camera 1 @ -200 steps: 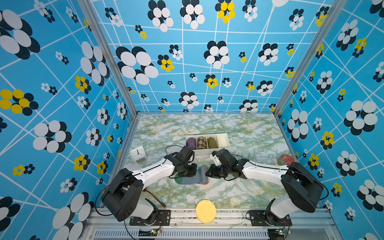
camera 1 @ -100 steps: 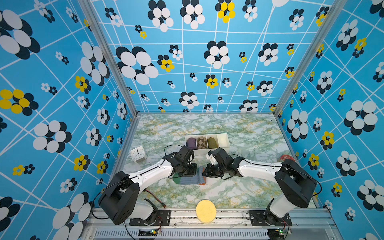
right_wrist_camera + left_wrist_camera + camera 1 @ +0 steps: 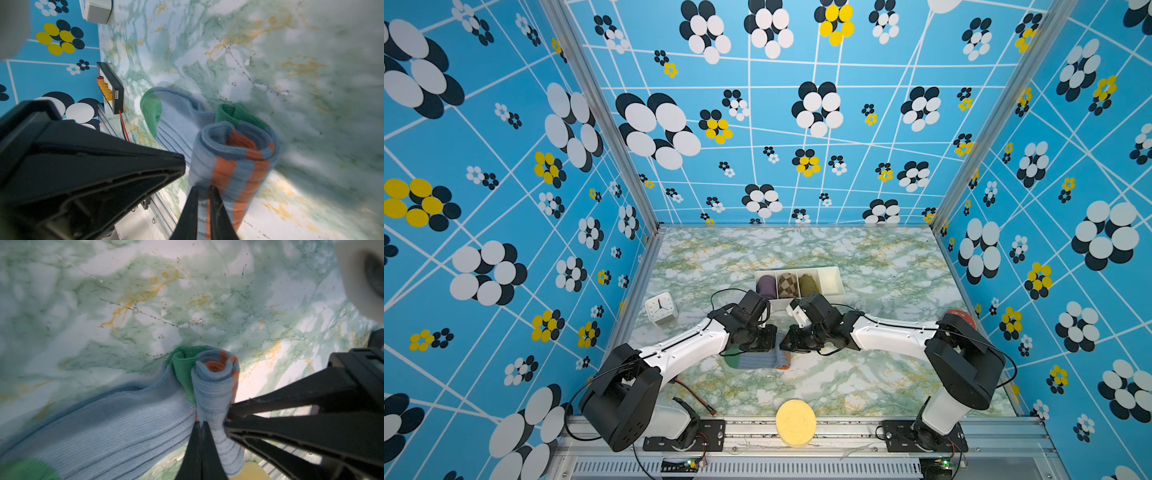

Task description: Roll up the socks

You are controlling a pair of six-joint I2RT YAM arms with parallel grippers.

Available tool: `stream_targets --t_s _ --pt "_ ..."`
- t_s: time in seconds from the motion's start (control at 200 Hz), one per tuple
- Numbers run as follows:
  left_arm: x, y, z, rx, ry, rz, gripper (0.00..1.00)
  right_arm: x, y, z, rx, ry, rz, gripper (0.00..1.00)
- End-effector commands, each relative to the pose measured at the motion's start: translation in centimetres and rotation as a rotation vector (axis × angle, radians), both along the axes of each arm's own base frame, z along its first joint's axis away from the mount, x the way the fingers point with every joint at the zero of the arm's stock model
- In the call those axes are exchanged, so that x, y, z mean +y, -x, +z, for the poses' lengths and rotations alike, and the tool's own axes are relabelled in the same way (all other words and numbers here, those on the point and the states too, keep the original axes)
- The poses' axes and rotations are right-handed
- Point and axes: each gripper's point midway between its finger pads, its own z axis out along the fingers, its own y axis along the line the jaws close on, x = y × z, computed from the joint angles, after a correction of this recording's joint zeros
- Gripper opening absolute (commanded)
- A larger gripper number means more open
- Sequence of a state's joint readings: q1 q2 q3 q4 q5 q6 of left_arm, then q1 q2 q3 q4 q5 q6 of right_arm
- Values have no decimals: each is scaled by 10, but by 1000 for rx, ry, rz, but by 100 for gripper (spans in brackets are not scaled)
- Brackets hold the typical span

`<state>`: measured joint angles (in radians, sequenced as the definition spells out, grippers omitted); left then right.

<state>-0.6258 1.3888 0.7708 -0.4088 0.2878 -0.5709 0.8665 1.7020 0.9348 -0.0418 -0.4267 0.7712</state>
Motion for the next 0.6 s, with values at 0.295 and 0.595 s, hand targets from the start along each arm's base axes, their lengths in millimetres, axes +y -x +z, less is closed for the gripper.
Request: stream_targets --t_s 0.295,0.595 --pt "41 8 -12 4 -74 68 0 16 6 -7 19 17 64 15" --pt "36 11 3 -30 -17 44 0 27 2 -10 25 12 81 15"
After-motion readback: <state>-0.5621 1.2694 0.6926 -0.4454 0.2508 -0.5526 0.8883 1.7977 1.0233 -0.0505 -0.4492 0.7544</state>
